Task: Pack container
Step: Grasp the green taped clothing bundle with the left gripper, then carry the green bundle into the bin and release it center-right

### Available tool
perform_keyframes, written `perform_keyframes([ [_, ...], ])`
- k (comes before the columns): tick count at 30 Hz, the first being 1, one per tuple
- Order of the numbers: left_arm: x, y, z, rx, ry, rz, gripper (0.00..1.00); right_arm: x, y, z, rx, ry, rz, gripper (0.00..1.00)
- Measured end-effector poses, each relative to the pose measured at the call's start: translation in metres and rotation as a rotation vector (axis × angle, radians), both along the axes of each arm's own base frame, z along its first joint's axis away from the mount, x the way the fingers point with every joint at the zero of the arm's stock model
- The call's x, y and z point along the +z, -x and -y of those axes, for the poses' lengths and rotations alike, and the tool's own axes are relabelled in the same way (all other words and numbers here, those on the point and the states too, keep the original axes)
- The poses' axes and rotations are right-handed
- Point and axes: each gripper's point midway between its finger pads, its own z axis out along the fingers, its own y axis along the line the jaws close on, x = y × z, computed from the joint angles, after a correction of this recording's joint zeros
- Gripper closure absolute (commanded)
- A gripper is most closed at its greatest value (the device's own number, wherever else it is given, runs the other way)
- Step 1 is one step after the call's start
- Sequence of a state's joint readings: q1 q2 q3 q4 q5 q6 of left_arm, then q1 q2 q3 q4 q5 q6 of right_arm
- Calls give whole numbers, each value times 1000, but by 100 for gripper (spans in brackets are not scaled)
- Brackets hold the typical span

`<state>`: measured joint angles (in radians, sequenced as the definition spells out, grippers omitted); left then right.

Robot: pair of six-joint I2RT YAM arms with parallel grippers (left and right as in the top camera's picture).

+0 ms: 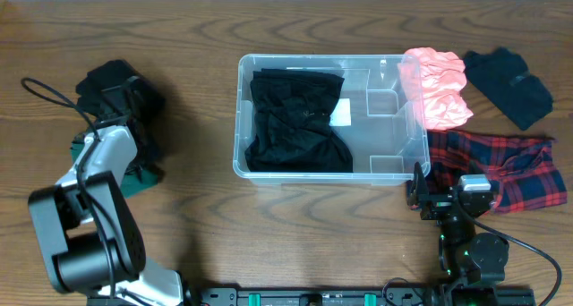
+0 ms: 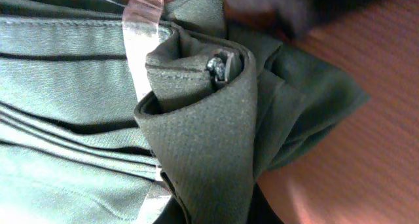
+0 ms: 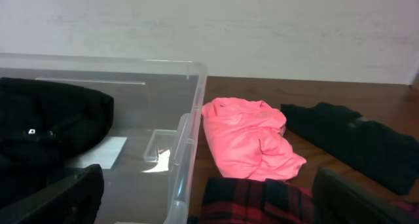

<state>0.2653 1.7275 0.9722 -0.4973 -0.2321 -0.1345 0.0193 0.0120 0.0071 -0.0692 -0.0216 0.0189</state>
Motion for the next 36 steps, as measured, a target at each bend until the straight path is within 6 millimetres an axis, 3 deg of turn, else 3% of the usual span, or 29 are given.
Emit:
perform_keyframes([
  [4, 24, -1, 10, -14, 38, 73, 94, 0, 0, 0, 0, 0, 0, 1],
  [11, 84, -9, 30, -54, 63, 258, 94, 0, 0, 0, 0, 0, 0, 1],
  [19, 148, -17, 85, -225, 63, 454, 94, 0, 0, 0, 0, 0, 0, 1],
  [24, 181, -29, 139, -392, 88, 582, 94, 0, 0, 0, 0, 0, 0, 1],
  [29, 231, -49, 222, -668, 131, 782, 95, 0, 0, 0, 0, 0, 0, 1],
  [33, 262, -44, 288, -902, 151, 905, 94, 0, 0, 0, 0, 0, 0, 1],
  [36, 272, -35, 334, -1071, 150, 963, 94, 0, 0, 0, 0, 0, 0, 1],
])
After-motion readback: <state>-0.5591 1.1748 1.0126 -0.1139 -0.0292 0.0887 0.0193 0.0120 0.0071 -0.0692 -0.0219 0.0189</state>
